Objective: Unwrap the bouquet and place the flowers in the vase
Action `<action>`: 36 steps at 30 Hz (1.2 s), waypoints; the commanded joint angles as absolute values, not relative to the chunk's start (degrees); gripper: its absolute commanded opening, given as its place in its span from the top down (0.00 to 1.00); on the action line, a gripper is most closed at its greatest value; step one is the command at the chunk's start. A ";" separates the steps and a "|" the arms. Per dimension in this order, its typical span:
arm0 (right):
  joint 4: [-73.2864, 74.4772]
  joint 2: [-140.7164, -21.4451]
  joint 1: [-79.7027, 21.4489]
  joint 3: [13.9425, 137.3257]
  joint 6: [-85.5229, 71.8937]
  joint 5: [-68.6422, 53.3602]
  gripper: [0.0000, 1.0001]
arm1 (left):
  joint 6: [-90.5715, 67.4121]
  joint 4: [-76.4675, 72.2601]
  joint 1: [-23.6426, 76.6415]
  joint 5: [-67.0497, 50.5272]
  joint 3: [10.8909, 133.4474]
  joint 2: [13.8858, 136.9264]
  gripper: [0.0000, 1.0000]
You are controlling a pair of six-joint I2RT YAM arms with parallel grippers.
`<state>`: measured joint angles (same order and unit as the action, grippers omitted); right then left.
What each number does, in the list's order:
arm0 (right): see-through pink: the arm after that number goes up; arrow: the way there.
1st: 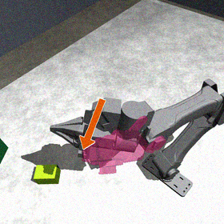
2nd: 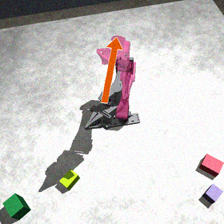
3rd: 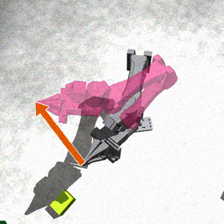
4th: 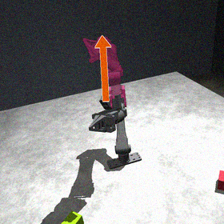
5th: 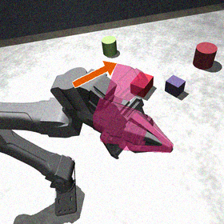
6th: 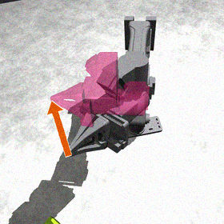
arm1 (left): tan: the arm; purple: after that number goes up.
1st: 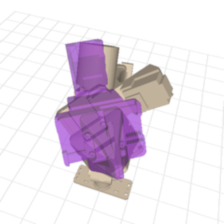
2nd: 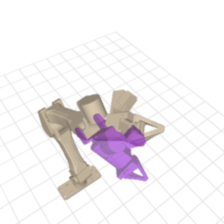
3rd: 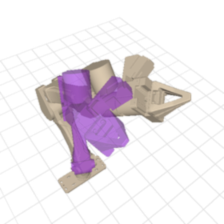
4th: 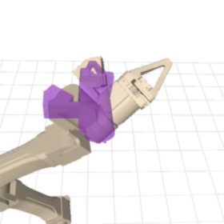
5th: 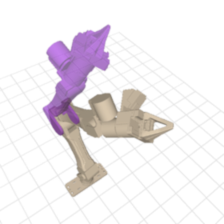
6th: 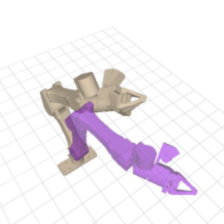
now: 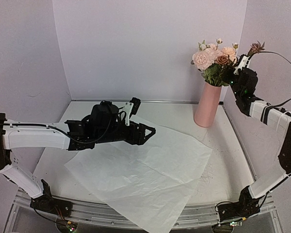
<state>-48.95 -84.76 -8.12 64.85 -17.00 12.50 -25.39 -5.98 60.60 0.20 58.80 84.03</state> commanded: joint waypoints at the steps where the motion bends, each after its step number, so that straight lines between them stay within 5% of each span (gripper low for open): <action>1: -51.17 -86.67 -8.02 67.50 -15.37 9.69 1.00 | -25.05 -7.10 60.72 0.18 61.98 84.06 0.27; 29: -47.57 -89.48 -8.04 62.22 -18.37 6.50 0.93 | -25.05 -6.81 60.73 0.18 62.06 84.40 0.27; 36: -45.74 -83.45 -8.07 62.72 -17.59 6.39 0.57 | -25.28 -6.80 60.73 0.20 62.41 84.74 0.27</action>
<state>-47.45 -88.57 -8.12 62.77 -17.78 6.91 -25.36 -5.91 60.60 0.19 59.24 84.47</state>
